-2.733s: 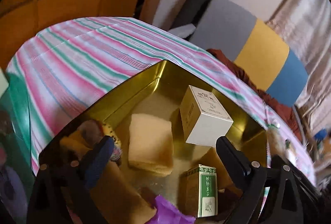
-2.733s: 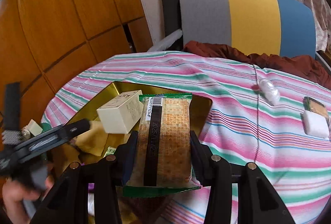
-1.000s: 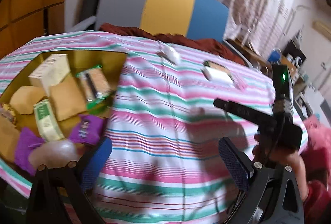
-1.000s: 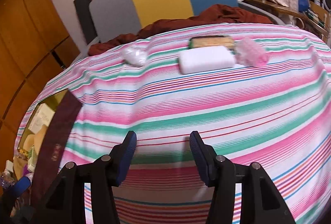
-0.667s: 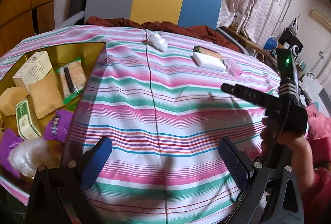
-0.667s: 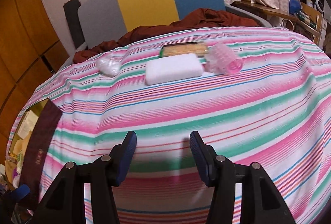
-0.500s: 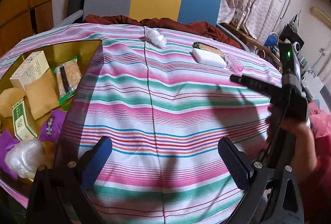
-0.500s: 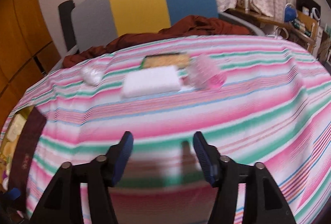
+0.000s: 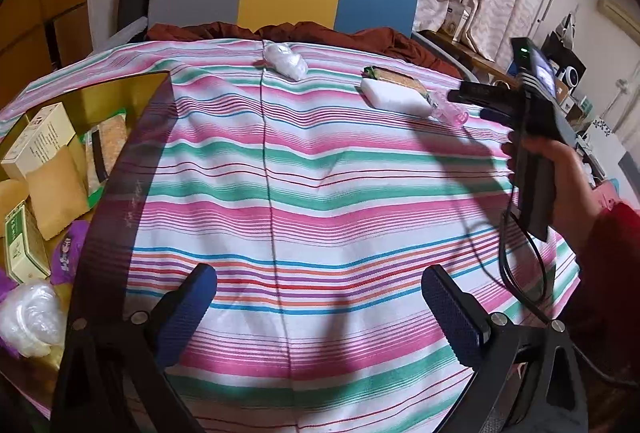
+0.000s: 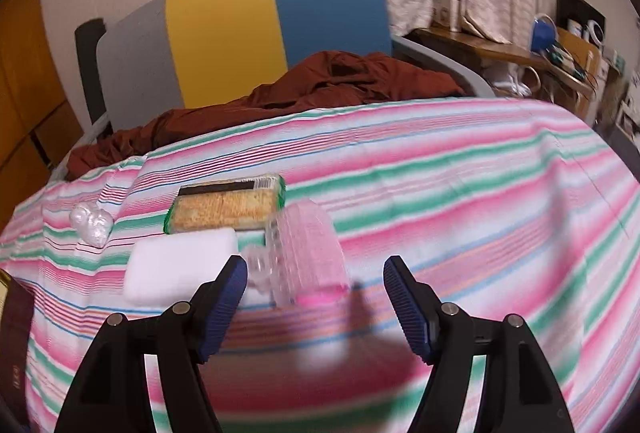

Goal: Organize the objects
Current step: 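Grasp the pink hair roller on the sheet with the right tool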

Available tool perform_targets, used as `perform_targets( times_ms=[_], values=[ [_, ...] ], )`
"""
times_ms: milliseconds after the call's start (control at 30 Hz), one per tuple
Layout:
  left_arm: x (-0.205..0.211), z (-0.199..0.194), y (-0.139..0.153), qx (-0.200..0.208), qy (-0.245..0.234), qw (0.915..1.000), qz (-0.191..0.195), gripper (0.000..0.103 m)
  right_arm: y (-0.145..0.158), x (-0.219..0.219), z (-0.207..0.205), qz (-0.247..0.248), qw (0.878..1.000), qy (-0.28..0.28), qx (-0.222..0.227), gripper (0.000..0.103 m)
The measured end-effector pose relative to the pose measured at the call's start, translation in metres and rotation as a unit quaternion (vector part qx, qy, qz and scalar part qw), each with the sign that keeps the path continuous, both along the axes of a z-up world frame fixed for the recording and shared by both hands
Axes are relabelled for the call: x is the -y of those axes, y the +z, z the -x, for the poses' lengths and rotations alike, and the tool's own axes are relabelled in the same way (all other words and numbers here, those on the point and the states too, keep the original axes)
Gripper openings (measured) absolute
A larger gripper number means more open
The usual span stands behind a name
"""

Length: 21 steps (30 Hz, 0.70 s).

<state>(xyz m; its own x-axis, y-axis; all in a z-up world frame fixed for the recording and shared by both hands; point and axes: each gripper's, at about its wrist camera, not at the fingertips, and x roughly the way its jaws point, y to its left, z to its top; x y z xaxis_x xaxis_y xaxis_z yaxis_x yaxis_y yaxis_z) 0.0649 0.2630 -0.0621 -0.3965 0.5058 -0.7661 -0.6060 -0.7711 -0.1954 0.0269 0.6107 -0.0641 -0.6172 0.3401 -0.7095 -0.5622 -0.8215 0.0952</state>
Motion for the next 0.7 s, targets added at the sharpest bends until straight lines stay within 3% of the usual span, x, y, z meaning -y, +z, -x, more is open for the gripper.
perform_targets(
  times_ms=[367, 467, 700],
  values=[
    [-0.007, 0.003, -0.003, 0.006, 0.005, 0.9999, 0.007, 0.103, -0.016, 0.001, 0.025, -0.010, 0.999, 0.040, 0.020, 0.076],
    [-0.012, 0.004, -0.003, 0.005, 0.004, 1.0000, 0.008, 0.103, -0.019, -0.003, 0.022, 0.002, 0.999, 0.037, 0.016, 0.065],
    [-0.030, 0.007, 0.000, -0.001, -0.009, 0.9999, 0.009, 0.103, -0.019, -0.006, 0.011, 0.003, 1.000, -0.001, 0.014, 0.065]
  ],
)
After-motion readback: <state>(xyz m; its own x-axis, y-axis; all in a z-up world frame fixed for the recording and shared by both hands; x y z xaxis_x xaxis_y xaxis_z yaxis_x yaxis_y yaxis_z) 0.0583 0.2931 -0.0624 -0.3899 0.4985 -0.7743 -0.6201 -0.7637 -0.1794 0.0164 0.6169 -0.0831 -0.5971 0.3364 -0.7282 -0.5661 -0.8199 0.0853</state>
